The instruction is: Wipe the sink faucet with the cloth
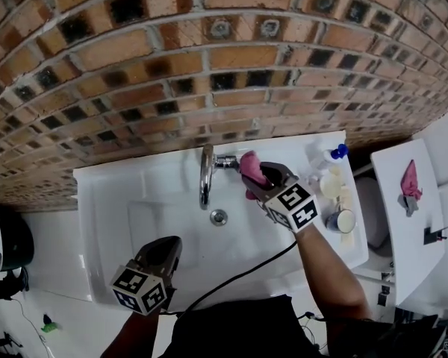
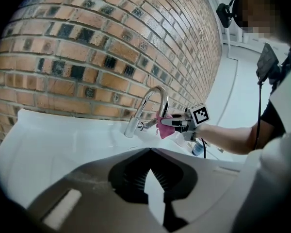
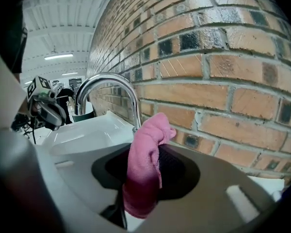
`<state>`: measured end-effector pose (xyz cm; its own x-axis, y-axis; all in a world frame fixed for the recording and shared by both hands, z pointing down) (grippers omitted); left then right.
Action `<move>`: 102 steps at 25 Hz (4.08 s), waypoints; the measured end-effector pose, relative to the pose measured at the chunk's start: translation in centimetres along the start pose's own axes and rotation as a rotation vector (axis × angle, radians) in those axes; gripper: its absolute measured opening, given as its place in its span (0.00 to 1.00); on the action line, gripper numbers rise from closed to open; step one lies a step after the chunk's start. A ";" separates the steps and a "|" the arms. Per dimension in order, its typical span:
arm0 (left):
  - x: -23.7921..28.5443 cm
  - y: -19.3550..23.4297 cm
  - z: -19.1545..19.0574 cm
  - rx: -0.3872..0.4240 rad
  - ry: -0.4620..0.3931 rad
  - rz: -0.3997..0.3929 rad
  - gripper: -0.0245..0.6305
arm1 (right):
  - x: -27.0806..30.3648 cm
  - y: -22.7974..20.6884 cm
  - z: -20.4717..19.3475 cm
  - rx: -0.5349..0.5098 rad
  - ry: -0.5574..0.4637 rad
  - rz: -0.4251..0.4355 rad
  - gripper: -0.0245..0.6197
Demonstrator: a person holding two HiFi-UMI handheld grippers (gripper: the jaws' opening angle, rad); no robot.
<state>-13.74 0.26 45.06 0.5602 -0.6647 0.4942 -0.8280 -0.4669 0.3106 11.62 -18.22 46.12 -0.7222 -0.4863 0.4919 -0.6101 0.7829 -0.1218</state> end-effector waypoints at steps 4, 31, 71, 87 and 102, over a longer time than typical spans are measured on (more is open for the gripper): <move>-0.6 0.3 0.2 0.011 -0.007 0.001 0.05 | -0.9 2.4 0.5 0.017 -0.051 0.045 0.26; 0.0 2.5 -0.6 -0.028 0.072 0.043 0.05 | 8.6 1.4 -8.3 0.859 -0.186 0.214 0.26; -3.5 0.5 -1.1 -0.030 0.012 0.115 0.05 | 6.1 4.8 3.0 0.505 -0.236 0.368 0.26; -3.7 -3.9 -2.1 -0.055 0.011 0.212 0.05 | 2.2 4.7 6.1 -0.177 -0.284 0.566 0.26; -3.6 -5.4 -2.4 -0.148 -0.040 0.179 0.05 | 0.3 7.9 2.9 -0.509 -0.136 0.566 0.26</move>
<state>-11.32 6.61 43.56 0.4020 -0.7532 0.5207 -0.9072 -0.2505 0.3380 5.62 -13.31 42.82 -0.9331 0.0236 0.3588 0.0651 0.9925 0.1038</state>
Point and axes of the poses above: the fingertips, and each gripper's own axes: x forward along the fingers, y to its left, z out of its top, the point moved 8 cm from there along -x, backward along the fingers, and after that the axes turned 6 degrees about x, right-handed, at the moved point
